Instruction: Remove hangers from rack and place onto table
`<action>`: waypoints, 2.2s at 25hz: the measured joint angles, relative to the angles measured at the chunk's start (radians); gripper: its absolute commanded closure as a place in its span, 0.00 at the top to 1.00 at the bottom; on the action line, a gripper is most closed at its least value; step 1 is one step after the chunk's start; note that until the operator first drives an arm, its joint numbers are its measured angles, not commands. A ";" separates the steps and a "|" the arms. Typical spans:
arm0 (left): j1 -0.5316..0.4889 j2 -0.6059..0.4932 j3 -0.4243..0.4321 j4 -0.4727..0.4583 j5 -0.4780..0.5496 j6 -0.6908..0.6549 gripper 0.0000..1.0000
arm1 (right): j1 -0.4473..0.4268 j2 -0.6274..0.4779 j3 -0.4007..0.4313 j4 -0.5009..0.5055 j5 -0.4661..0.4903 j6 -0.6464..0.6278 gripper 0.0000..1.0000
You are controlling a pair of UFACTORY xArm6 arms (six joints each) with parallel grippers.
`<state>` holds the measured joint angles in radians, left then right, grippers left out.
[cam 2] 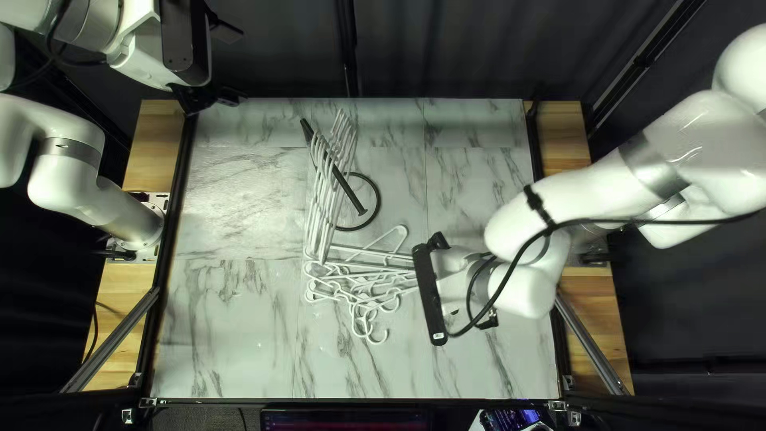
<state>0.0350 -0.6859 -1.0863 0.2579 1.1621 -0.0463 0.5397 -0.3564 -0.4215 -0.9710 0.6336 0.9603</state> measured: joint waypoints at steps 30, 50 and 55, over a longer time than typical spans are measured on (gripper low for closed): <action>0.000 0.000 0.000 0.000 0.000 0.000 1.00 | -0.207 -0.635 -0.174 0.729 0.599 -0.932 1.00; 0.000 0.000 0.000 0.000 0.000 0.000 1.00 | -0.429 -0.609 -0.533 0.818 0.945 -0.981 1.00; 0.000 0.000 0.000 0.000 0.000 0.000 1.00 | -0.431 -0.609 -0.528 0.821 0.945 -0.956 1.00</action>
<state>0.0350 -0.6859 -1.0863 0.2580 1.1621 -0.0463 0.1087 -0.9654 -0.9500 -0.1504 1.5789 0.0046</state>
